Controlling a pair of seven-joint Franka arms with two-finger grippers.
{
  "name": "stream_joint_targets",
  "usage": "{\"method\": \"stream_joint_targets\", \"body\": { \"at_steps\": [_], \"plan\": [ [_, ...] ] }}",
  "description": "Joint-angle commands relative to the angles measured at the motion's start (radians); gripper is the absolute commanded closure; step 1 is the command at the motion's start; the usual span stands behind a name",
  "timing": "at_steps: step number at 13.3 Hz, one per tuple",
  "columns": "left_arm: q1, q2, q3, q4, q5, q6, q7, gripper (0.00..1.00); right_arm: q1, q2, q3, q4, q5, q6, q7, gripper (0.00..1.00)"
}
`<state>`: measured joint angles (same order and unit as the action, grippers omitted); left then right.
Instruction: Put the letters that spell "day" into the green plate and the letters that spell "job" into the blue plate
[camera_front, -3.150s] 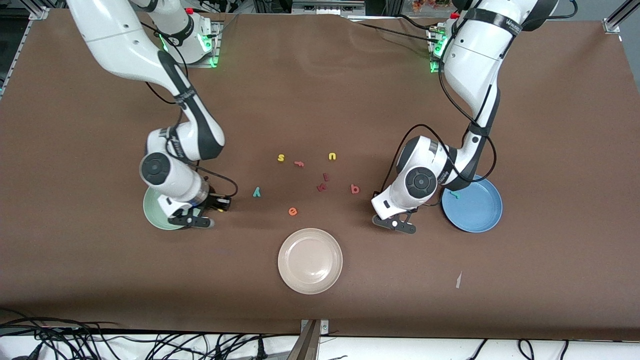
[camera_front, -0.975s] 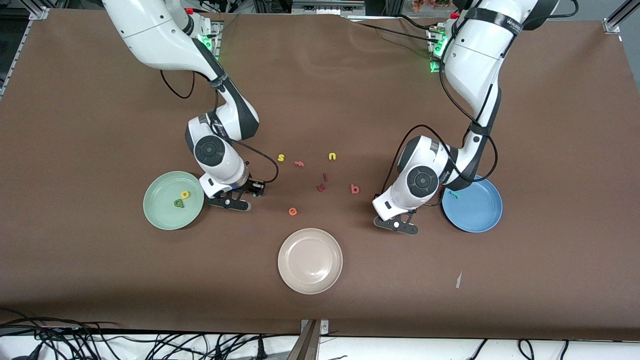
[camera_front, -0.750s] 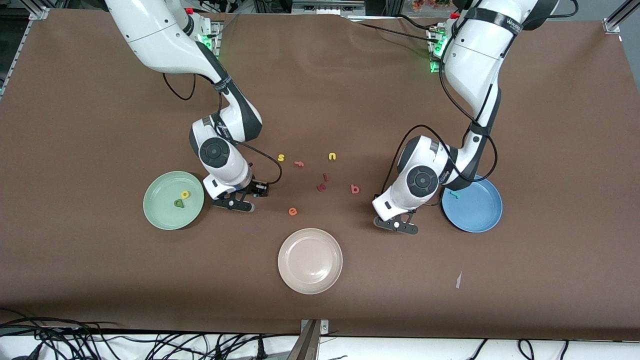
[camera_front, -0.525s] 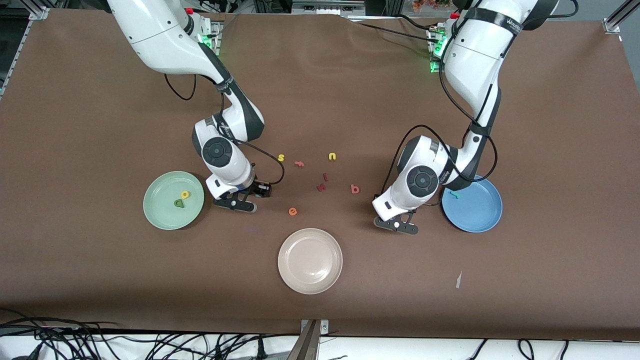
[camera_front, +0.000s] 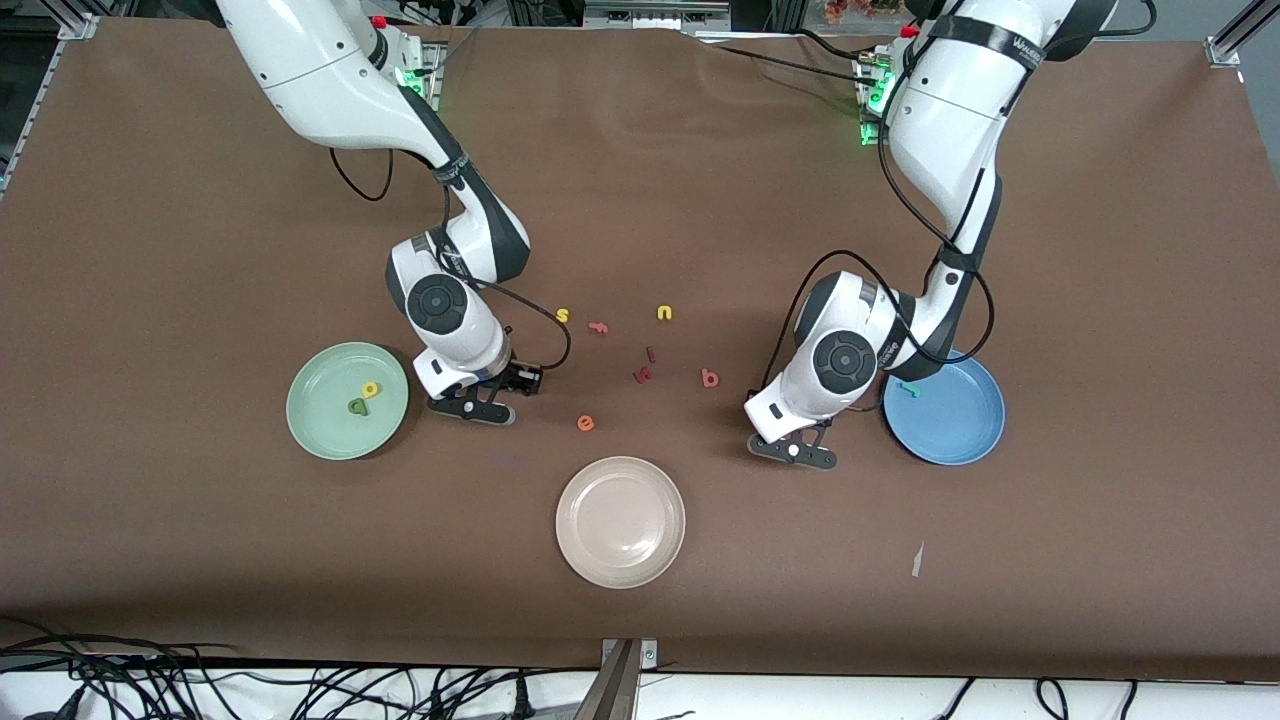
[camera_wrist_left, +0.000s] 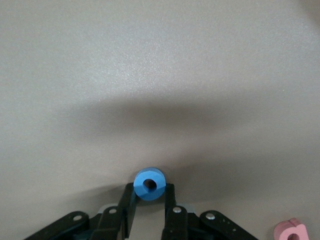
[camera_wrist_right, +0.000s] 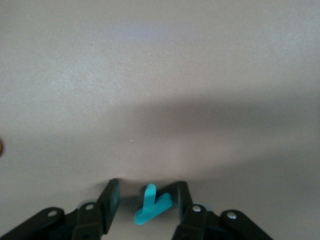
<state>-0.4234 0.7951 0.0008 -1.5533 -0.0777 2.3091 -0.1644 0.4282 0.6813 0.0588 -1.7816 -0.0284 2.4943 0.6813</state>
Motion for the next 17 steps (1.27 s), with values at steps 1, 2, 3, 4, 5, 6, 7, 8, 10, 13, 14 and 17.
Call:
{"method": "stream_joint_targets", "body": {
  "at_steps": [1,2,3,4,5,6,7,8,10,13,14,17],
  "plan": [
    [-0.002,0.004,-0.001,0.018,0.016,-0.002,-0.018,0.80,0.009,0.024,-0.005,0.011,-0.022,0.023,0.024,0.46],
    [0.000,0.004,-0.001,0.019,0.018,-0.002,-0.018,0.80,0.009,0.021,-0.005,0.004,-0.022,0.021,0.026,0.46],
    [0.000,0.004,-0.001,0.019,0.016,-0.004,-0.018,0.83,0.009,0.021,-0.005,0.001,-0.022,0.023,0.026,0.46],
    [0.000,0.004,-0.001,0.019,0.016,-0.004,-0.018,0.84,0.009,0.021,-0.005,-0.002,-0.022,0.023,0.029,0.47],
    [0.000,0.004,-0.001,0.019,0.018,-0.004,-0.018,0.84,0.009,0.021,-0.005,-0.005,-0.024,0.023,0.032,0.49],
    [0.000,0.004,-0.001,0.019,0.018,-0.005,-0.018,0.85,0.009,0.021,-0.005,-0.010,-0.024,0.025,0.032,0.51],
    [0.000,0.003,-0.001,0.021,0.019,-0.005,-0.017,0.85,0.009,0.021,-0.005,-0.012,-0.024,0.026,0.032,0.53],
    [0.002,0.001,-0.001,0.021,0.025,-0.008,-0.015,0.85,0.009,0.023,-0.005,-0.013,-0.024,0.026,0.032,0.57],
    [0.015,-0.008,0.004,0.033,0.030,-0.042,0.008,0.85,0.009,0.021,-0.005,-0.021,-0.024,0.029,0.032,0.61],
    [0.064,-0.045,0.005,0.042,0.030,-0.123,0.138,0.85,0.009,0.024,-0.005,-0.041,-0.025,0.070,0.032,0.70],
    [0.093,-0.060,0.010,0.041,0.032,-0.152,0.188,0.85,0.007,0.024,-0.005,-0.048,-0.025,0.080,0.032,0.76],
    [0.182,-0.115,0.008,-0.009,0.038,-0.178,0.365,0.85,0.006,0.024,-0.005,-0.052,-0.025,0.083,0.030,0.86]
  ]
}}
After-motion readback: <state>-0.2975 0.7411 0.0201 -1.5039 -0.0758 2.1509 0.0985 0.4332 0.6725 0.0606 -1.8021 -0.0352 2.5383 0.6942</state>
